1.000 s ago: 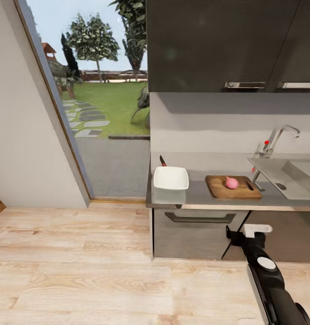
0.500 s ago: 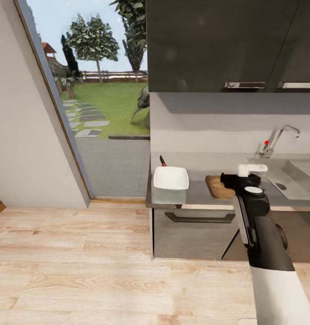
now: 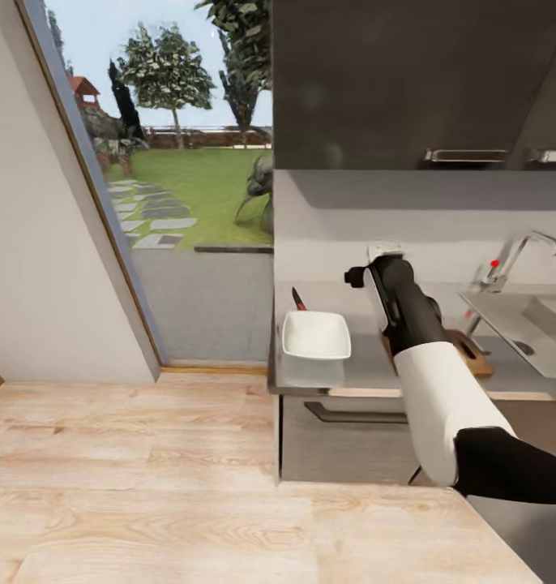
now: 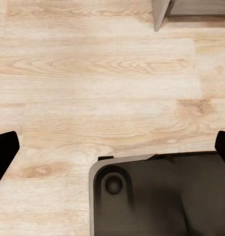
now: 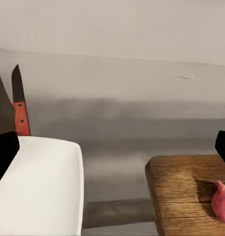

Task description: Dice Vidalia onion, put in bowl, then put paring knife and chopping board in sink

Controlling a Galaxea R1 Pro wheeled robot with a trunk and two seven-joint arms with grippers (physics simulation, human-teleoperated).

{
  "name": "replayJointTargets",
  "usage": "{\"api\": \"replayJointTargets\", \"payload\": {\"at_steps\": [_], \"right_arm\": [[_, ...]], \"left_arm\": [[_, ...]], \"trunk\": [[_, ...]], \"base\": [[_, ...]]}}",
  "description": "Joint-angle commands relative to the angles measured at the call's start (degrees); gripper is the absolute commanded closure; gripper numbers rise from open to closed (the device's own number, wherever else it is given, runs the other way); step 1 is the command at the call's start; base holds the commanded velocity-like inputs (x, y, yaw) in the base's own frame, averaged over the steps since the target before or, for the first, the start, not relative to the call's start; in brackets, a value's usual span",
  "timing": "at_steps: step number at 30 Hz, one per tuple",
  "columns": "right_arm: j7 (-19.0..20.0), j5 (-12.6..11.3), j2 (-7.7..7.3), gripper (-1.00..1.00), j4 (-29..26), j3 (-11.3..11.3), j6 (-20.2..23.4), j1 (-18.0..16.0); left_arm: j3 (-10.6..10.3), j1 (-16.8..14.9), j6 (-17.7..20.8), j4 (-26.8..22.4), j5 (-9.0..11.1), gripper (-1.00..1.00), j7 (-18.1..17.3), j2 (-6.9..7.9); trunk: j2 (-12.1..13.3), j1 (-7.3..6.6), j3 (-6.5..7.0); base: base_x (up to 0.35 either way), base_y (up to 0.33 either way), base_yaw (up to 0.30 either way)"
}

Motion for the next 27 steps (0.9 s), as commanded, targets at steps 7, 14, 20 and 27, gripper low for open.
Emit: {"api": "replayJointTargets", "payload": {"at_steps": [7,14,20,27], "right_arm": [[0.1,-7.4,0.05,-1.0,1.7,-0.1,0.5,-0.8],[0.0,-7.9,0.16,-1.0,1.9,-0.1,0.6,-0.8],[0.0,-7.9,0.15,-1.0,2.8,0.0,0.7,-0.8],[0.1,-7.9,0.07,-1.0,8.7,0.0,0.6,-0.8]], "left_arm": [[-0.1,0.0,0.0,-0.1,0.4,-1.0,-0.2,0.03],[-0.1,0.0,0.0,-0.1,0.5,-1.0,-0.2,-0.1],[-0.1,0.0,0.0,-0.1,0.5,-1.0,-0.2,-0.12],[-0.1,0.0,0.0,-0.1,0.4,-1.0,-0.2,-0.12]], "trunk": [[-0.1,0.07,-0.1],[-0.1,0.07,-0.1],[-0.1,0.07,-0.1],[-0.1,0.07,-0.1]], "base": [[0.29,0.119,0.0],[0.29,0.125,0.0],[0.29,0.125,0.0],[0.18,0.047,0.0]]}}
